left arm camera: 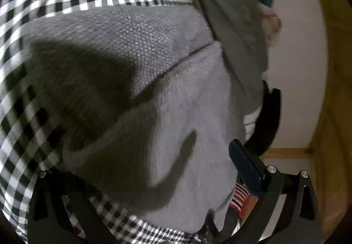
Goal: Fold large clothes
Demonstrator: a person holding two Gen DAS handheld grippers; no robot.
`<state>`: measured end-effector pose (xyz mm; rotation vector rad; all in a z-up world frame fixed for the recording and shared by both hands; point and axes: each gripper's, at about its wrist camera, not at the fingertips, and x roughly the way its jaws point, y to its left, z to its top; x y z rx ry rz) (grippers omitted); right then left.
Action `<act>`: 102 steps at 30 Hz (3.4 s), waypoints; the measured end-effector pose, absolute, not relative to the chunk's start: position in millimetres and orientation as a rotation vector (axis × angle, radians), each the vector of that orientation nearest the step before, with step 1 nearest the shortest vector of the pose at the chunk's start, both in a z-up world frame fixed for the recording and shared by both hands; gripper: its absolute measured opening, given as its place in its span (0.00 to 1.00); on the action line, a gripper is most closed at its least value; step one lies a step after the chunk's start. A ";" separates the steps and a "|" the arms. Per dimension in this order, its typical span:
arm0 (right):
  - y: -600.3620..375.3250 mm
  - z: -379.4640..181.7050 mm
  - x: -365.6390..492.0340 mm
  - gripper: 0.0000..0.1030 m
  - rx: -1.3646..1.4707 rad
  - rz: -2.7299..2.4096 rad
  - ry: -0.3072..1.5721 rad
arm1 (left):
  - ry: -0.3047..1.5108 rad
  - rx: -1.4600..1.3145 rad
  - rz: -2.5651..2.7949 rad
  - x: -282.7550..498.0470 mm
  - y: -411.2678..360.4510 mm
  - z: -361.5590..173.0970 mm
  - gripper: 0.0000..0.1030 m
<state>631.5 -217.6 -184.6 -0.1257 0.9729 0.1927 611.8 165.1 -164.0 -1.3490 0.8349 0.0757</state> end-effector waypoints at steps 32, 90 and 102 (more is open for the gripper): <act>-229.9 -174.1 626.8 0.97 -0.062 0.253 0.945 | 0.644 -0.896 -0.195 618.4 135.3 -59.1 0.20; -338.4 -82.2 680.9 0.97 -0.108 0.223 0.956 | 0.915 0.010 -0.370 709.6 -158.2 7.9 0.95; -347.4 -167.9 672.0 0.98 -0.071 0.237 1.066 | 1.127 -0.145 -0.336 743.8 -134.1 -96.1 0.95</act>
